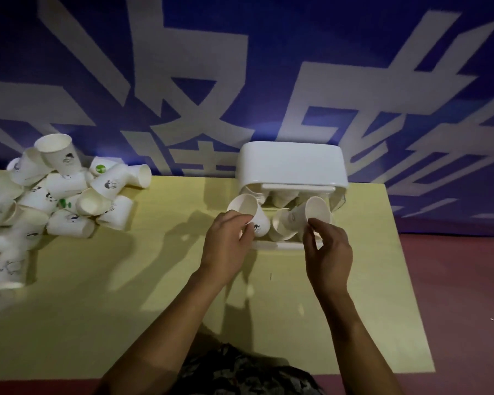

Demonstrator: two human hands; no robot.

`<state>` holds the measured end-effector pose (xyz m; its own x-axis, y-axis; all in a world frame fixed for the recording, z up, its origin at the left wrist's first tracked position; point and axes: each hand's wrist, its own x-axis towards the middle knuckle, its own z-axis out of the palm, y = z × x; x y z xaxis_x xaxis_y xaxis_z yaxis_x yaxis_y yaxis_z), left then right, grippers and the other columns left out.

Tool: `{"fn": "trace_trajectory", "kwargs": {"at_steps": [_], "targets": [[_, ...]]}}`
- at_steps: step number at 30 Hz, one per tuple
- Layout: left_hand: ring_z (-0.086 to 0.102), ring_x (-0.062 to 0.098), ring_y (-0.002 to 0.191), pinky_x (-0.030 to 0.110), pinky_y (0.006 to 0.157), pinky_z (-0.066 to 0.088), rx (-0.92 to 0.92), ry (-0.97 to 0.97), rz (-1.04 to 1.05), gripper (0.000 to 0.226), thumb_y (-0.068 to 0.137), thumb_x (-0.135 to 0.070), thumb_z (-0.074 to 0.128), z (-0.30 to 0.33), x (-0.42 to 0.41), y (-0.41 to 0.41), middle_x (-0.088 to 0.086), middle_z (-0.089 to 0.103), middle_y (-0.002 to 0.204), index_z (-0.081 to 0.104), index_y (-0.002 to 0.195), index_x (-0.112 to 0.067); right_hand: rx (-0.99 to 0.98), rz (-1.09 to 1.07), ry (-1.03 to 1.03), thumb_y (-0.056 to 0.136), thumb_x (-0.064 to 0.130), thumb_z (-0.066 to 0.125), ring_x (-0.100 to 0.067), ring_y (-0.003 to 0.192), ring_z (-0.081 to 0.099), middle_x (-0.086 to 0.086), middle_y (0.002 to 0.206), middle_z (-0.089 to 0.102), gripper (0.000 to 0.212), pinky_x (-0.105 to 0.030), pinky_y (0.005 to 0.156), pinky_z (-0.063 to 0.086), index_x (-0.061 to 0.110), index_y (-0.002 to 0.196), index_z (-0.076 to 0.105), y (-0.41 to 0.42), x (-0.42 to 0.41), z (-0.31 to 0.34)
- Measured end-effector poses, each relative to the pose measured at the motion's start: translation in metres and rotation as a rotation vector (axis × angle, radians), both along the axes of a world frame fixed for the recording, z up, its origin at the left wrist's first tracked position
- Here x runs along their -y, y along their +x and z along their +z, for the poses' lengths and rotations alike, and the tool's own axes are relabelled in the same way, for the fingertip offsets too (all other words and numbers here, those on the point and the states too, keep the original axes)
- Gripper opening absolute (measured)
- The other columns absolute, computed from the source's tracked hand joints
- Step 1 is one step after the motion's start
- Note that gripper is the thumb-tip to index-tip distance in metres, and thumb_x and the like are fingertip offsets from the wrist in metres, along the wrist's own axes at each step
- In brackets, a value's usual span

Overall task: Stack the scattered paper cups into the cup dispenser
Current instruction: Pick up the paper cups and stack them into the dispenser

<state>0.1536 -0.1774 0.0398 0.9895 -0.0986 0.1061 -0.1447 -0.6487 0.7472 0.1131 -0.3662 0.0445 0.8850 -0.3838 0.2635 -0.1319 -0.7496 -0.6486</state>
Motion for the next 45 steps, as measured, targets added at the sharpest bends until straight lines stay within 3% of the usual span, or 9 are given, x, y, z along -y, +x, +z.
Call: {"fn": "trace_trajectory", "kwargs": {"at_steps": [5,10,14,19,22,27,32,37,45], "targets": [[0.053,0.019,0.09,0.032,0.078,0.047,0.022,0.154,-0.129,0.021,0.096,-0.021,0.052,0.007,0.056,0.008,0.0,0.063,0.095,0.071,0.098,-0.013,-0.029,0.0,-0.11,0.09,0.01,0.066,-0.028,0.096,0.059,-0.004,0.095,0.072,0.017,-0.025,0.07,0.042,0.013,0.106,0.071,0.005,0.056,-0.003],[0.048,0.021,0.098,0.032,0.084,0.044,-0.104,0.302,-0.255,0.027,0.1,-0.025,0.045,0.002,0.089,0.019,0.001,0.06,0.098,0.07,0.102,-0.016,-0.199,0.094,-0.132,0.091,0.009,0.063,-0.028,0.092,0.056,-0.004,0.086,0.069,0.009,-0.033,0.061,0.048,0.014,0.093,0.071,0.009,0.08,-0.022],[0.049,0.024,0.1,0.035,0.084,0.044,-0.236,0.411,-0.311,0.028,0.1,-0.022,0.044,-0.007,0.103,0.023,0.005,0.06,0.097,0.07,0.097,-0.014,-0.343,0.167,-0.173,0.09,0.005,0.057,-0.028,0.082,0.054,-0.003,0.073,0.066,0.019,-0.035,0.056,0.045,0.012,0.074,0.065,0.015,0.084,-0.04],[0.05,0.024,0.105,0.035,0.092,0.044,-0.312,0.538,-0.371,0.032,0.102,-0.025,0.041,-0.025,0.114,0.033,0.006,0.062,0.108,0.07,0.108,-0.016,-0.472,0.317,-0.268,0.087,0.001,0.05,-0.031,0.076,0.056,-0.005,0.073,0.067,0.023,-0.038,0.069,0.044,0.011,0.073,0.064,0.024,0.086,-0.052],[0.05,0.02,0.107,0.034,0.094,0.044,-0.286,0.504,-0.376,0.028,0.1,-0.026,0.044,-0.033,0.114,0.033,0.001,0.061,0.115,0.068,0.113,-0.02,-0.468,0.301,-0.263,0.088,0.008,0.056,-0.031,0.085,0.059,-0.004,0.084,0.071,0.016,-0.038,0.073,0.045,0.012,0.085,0.071,0.027,0.081,-0.048],[0.052,0.013,0.098,0.027,0.08,0.046,-0.143,0.271,-0.165,0.022,0.093,-0.027,0.055,-0.032,0.076,0.023,-0.008,0.062,0.108,0.069,0.11,-0.023,-0.298,0.281,-0.174,0.087,0.014,0.066,-0.029,0.094,0.061,-0.002,0.099,0.072,0.015,-0.039,0.075,0.051,0.016,0.1,0.072,0.025,0.061,-0.031],[0.06,0.017,0.088,0.032,0.073,0.05,-0.242,0.222,0.11,0.014,0.09,-0.022,0.059,-0.04,-0.01,0.01,-0.004,0.067,0.096,0.07,0.098,-0.021,-0.316,0.49,0.017,0.091,0.016,0.062,-0.021,0.086,0.064,0.001,0.097,0.072,0.014,-0.036,0.07,0.053,0.016,0.101,0.072,0.028,-0.007,-0.027],[0.063,0.02,0.081,0.033,0.071,0.051,-0.289,0.188,0.337,0.008,0.087,-0.015,0.063,-0.044,-0.109,-0.001,-0.001,0.068,0.089,0.07,0.091,-0.018,-0.464,0.661,0.087,0.093,0.021,0.059,-0.015,0.083,0.066,0.005,0.099,0.072,0.017,-0.029,0.071,0.05,0.019,0.103,0.072,0.037,-0.096,-0.042],[0.063,0.029,0.097,0.037,0.086,0.049,-0.384,0.14,0.641,0.029,0.087,-0.018,0.065,-0.06,-0.264,0.015,0.011,0.067,0.109,0.066,0.115,-0.01,-0.822,0.61,0.314,0.09,0.026,0.062,-0.008,0.085,0.063,0.009,0.097,0.072,0.017,-0.021,0.079,0.045,0.023,0.103,0.072,0.061,-0.246,-0.071]]}}
